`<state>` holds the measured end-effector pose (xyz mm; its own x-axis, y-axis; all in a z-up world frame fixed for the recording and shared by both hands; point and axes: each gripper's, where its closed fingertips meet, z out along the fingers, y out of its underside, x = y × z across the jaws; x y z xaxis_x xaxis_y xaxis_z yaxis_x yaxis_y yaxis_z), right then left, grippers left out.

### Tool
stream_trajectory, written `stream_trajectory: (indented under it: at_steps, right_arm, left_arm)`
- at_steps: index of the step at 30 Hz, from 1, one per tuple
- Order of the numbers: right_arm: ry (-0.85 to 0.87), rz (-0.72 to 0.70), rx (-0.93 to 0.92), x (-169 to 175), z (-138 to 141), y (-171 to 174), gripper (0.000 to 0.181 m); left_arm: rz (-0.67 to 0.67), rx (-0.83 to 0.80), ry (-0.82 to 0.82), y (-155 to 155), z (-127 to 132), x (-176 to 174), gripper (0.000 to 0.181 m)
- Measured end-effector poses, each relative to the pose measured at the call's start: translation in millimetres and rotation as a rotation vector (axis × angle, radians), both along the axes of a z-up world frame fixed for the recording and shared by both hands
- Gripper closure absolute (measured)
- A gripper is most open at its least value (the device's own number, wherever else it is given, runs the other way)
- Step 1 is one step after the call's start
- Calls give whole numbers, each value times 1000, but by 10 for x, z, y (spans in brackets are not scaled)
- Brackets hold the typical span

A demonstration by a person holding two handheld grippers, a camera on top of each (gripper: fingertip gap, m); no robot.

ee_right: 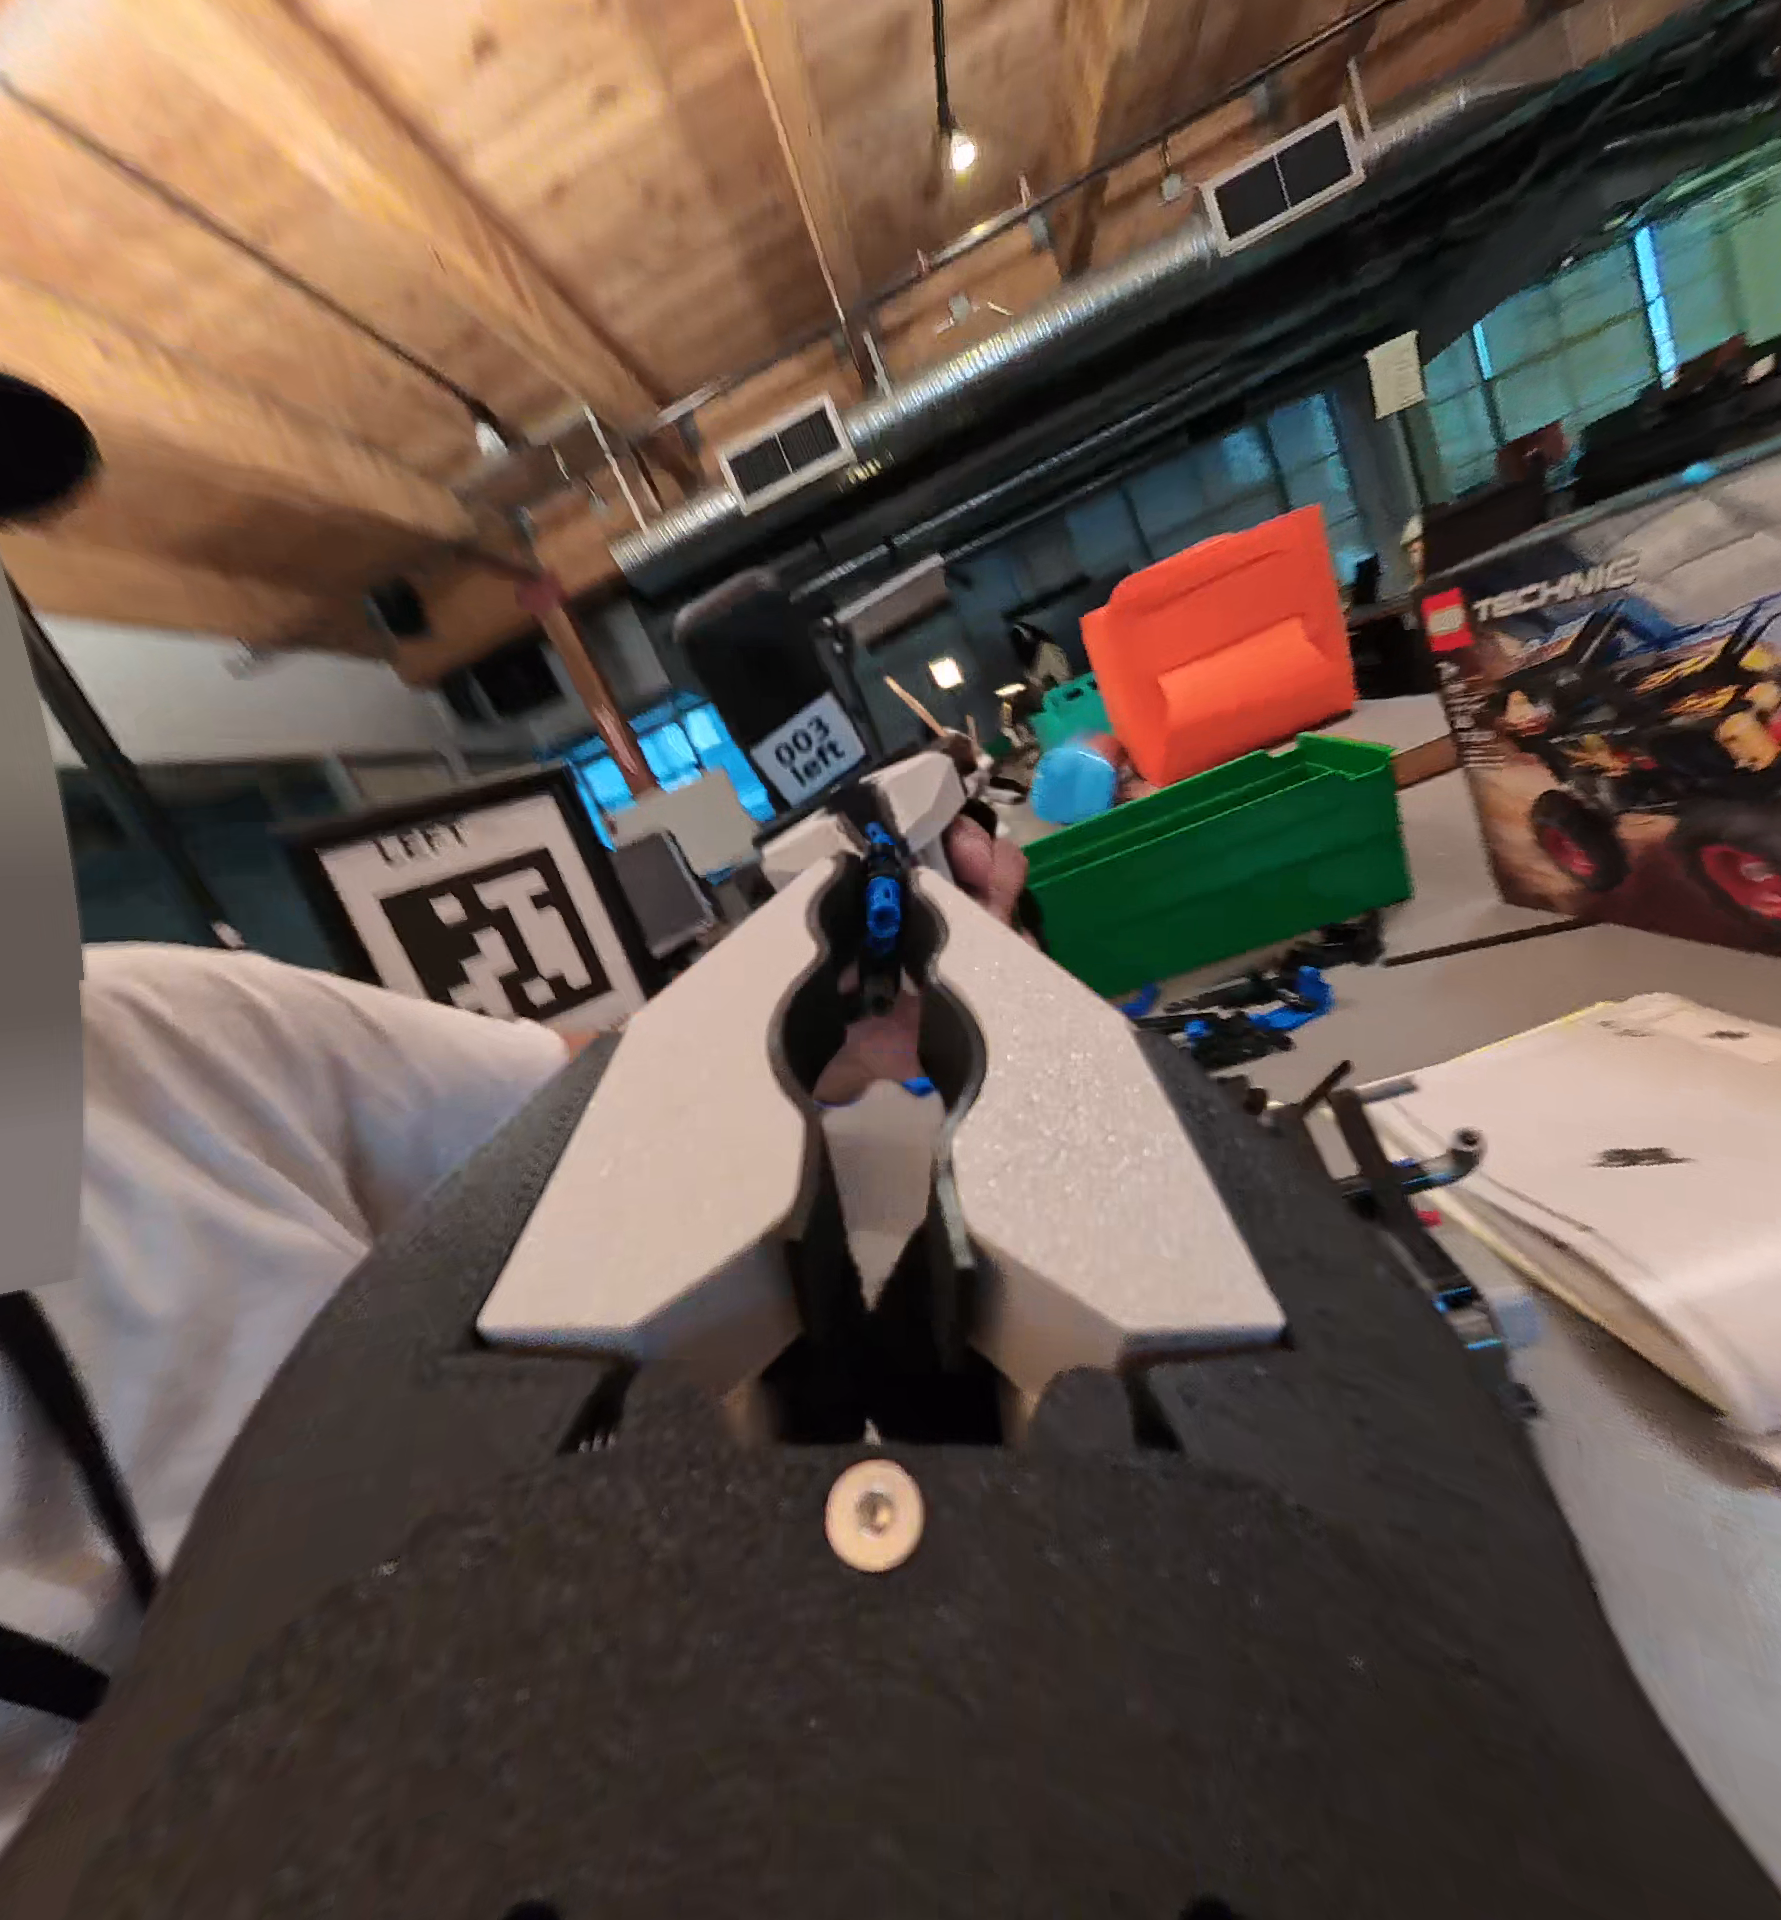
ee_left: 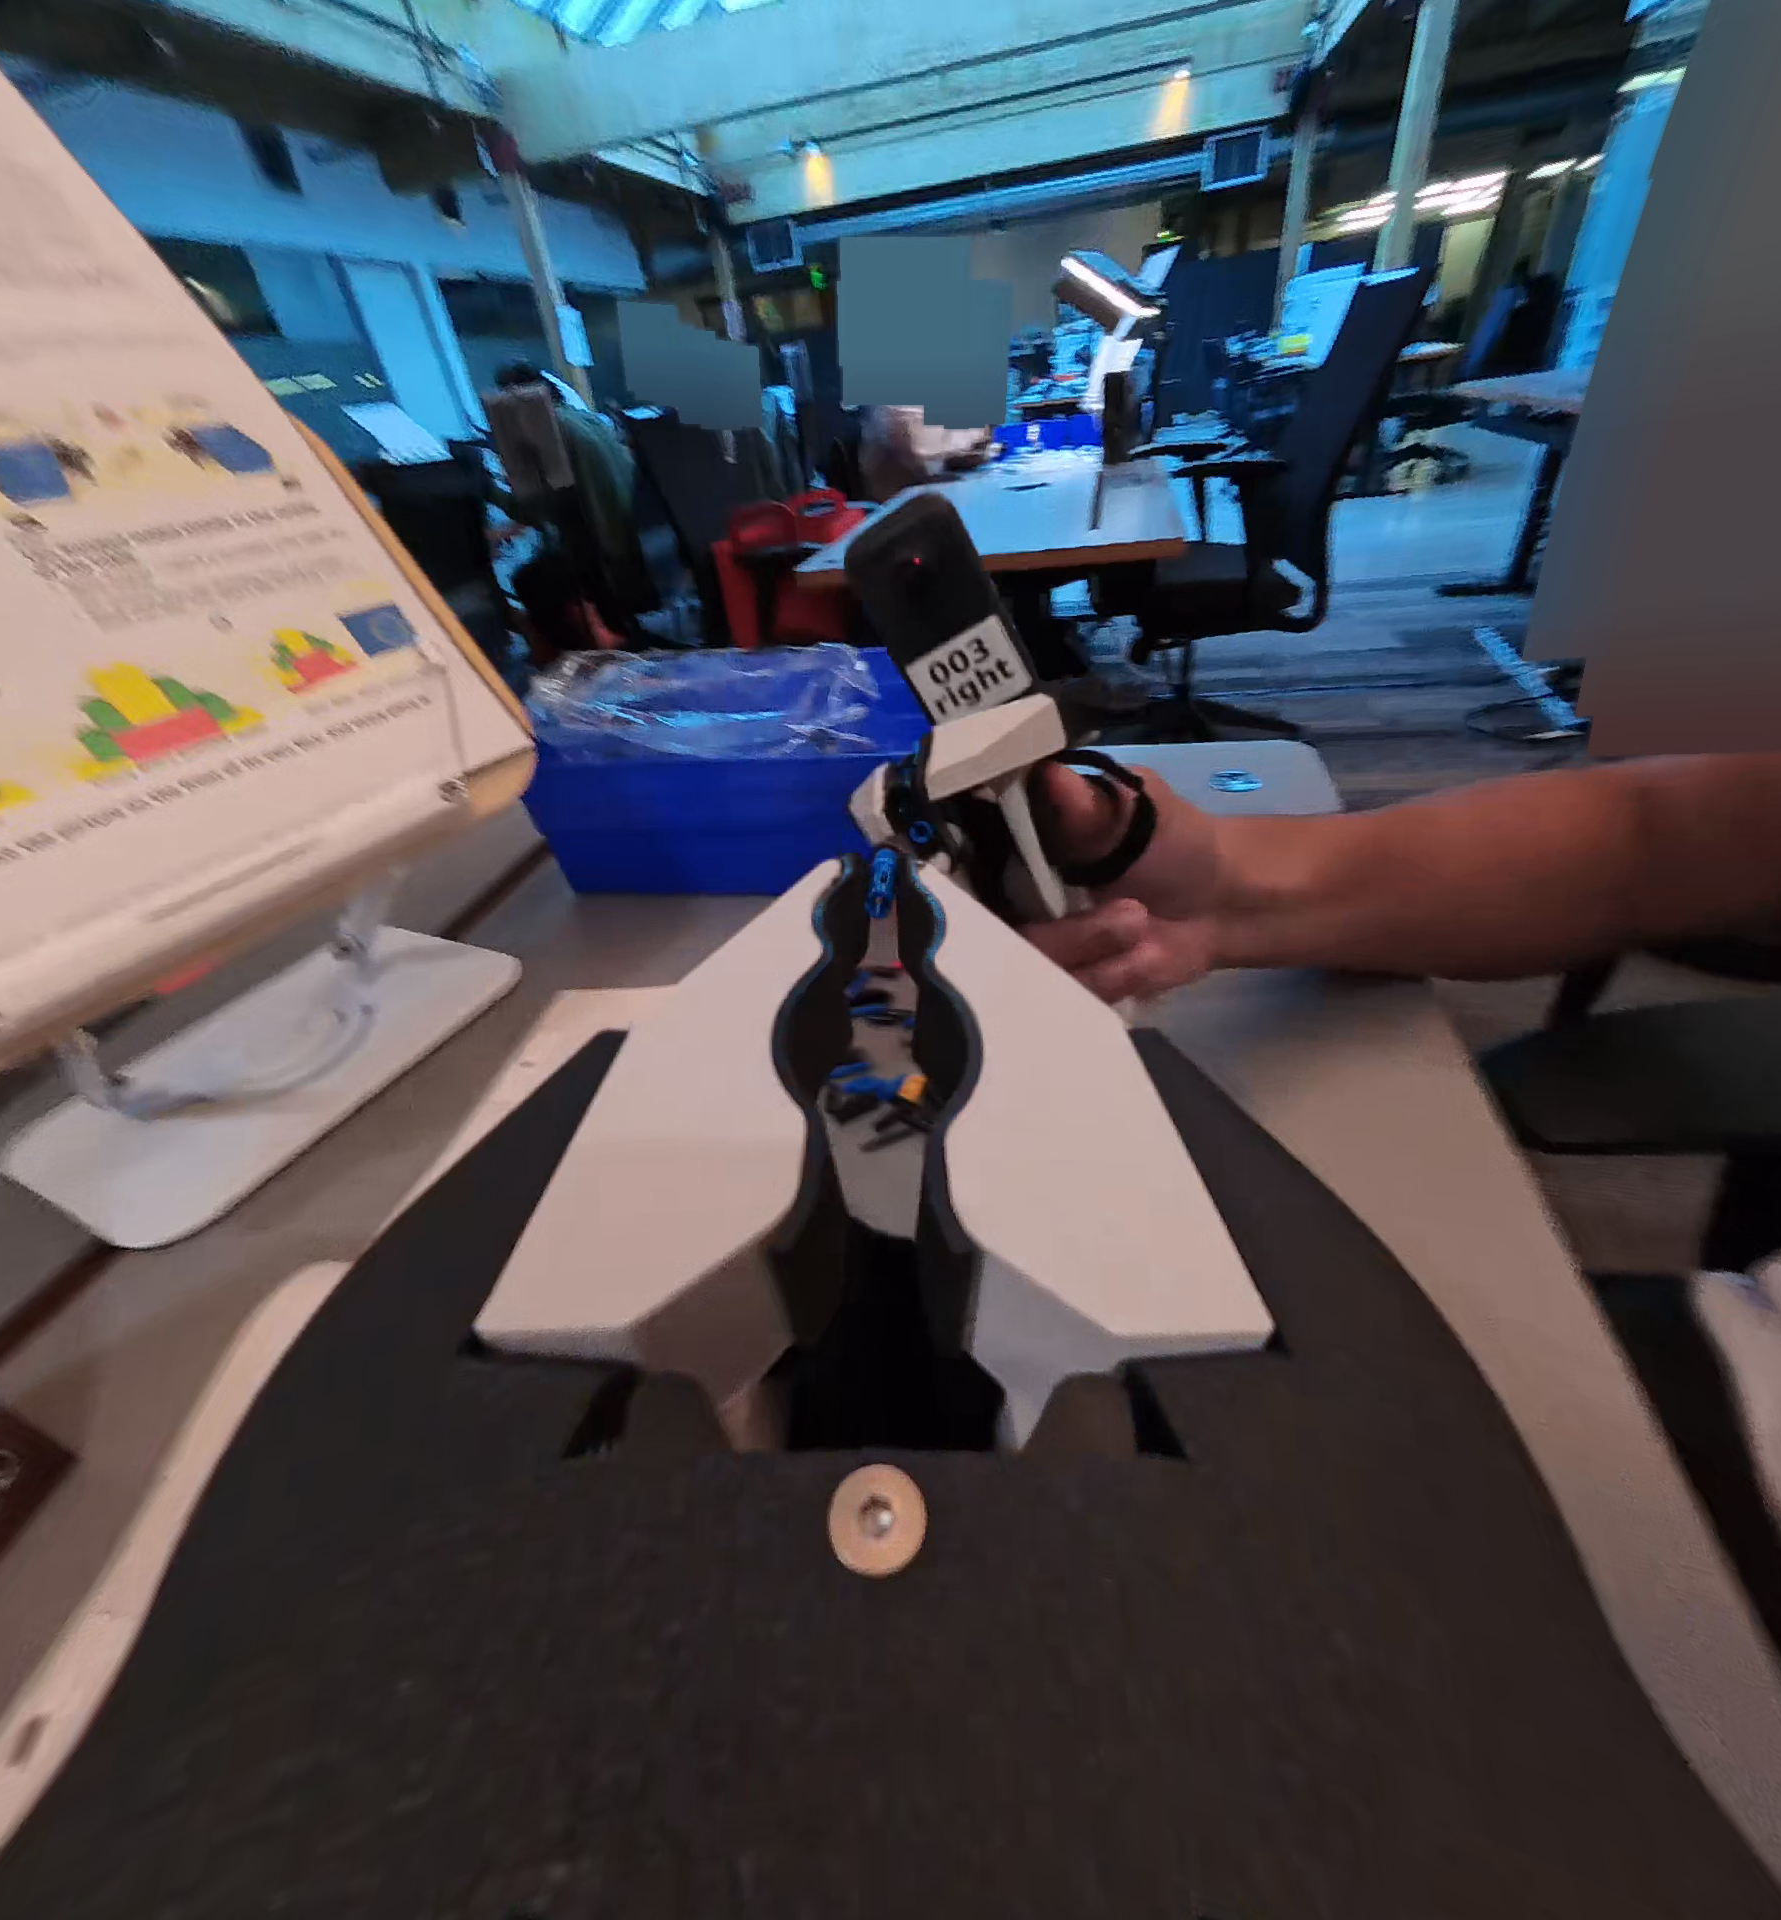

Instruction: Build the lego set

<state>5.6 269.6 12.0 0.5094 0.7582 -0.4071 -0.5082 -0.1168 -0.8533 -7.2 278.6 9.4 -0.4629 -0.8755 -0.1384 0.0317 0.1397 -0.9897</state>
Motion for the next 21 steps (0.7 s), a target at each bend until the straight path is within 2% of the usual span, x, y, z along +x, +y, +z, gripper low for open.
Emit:
stream_trajectory:
  at_steps: [4,10,21]
  right_arm:
    - [102,71,-83,4,-88,63,175]
    - [59,133,-150,-144,-274,114,175]
    - [54,214,-222,-303,-429,136,175]
  left_arm:
    - [89,137,-99,7,-94,28,178]
    - [56,61,-81,23,-295,-62,178]
    - [67,167,-109,2,-361,-127,178]
